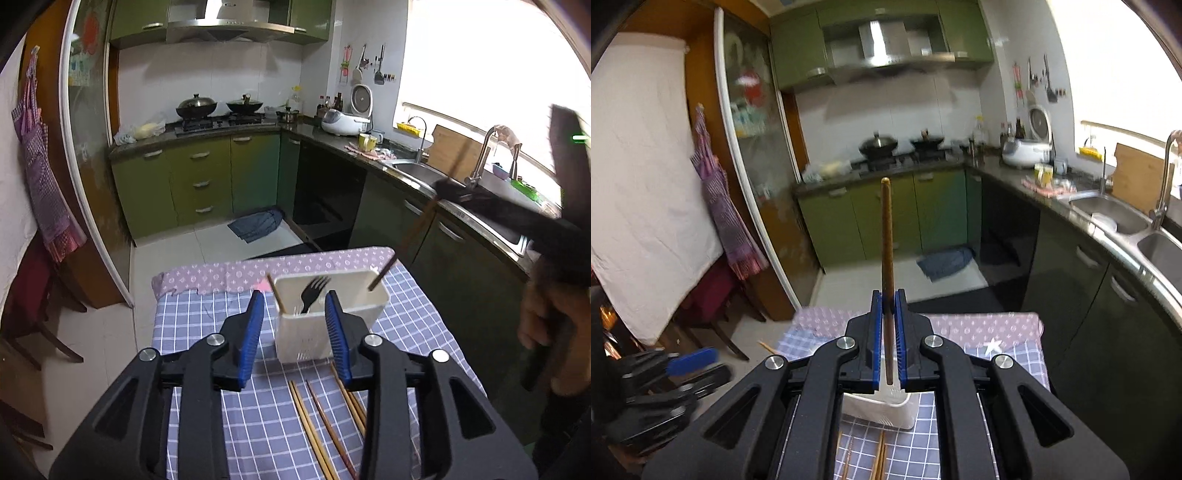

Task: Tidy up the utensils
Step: 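Carry the chopsticks over the caddy and drop them in with both tools, then lower both tools back toward the remaining chopsticks on the cloth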

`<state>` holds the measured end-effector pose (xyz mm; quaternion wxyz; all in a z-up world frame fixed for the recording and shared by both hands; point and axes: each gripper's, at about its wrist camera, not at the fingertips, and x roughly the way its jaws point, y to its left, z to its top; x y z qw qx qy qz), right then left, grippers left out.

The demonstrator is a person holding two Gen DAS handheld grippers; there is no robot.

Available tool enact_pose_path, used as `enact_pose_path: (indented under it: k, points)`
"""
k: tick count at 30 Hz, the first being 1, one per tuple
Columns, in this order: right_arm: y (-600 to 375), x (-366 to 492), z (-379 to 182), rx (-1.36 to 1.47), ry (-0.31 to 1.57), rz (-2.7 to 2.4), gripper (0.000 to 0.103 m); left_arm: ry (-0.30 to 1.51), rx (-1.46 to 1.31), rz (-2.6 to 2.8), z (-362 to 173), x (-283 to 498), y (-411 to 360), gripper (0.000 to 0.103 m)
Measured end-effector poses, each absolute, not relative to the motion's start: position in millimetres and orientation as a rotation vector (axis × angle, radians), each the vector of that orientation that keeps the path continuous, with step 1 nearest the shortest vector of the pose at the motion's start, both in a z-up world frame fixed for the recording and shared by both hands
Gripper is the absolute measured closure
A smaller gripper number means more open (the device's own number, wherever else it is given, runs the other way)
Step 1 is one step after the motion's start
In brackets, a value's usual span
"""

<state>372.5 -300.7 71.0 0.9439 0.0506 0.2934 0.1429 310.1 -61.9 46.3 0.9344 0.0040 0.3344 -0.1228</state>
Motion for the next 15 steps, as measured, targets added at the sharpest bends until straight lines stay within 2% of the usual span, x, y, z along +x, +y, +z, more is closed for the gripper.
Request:
enact_pose_path:
  k: [6, 9, 12, 15]
  points:
    - [-280, 396, 24, 0.07, 0.724, 0.301, 0.094, 0.728, 0.006, -0.256, 33, 305, -55, 0.07]
    - [-279, 392, 23, 0.059, 0.719, 0.302, 0.083, 0.738, 0.01, -0.257, 29, 303, -55, 0.07]
    - [-286, 375, 32, 0.063, 0.683, 0.315, 0.082, 0.757, 0.011, -0.258, 22, 302, -57, 0.07]
    - [-297, 344, 44, 0.078, 0.639, 0.341, 0.07, 0.79, 0.004, -0.258, 11, 300, -59, 0.069]
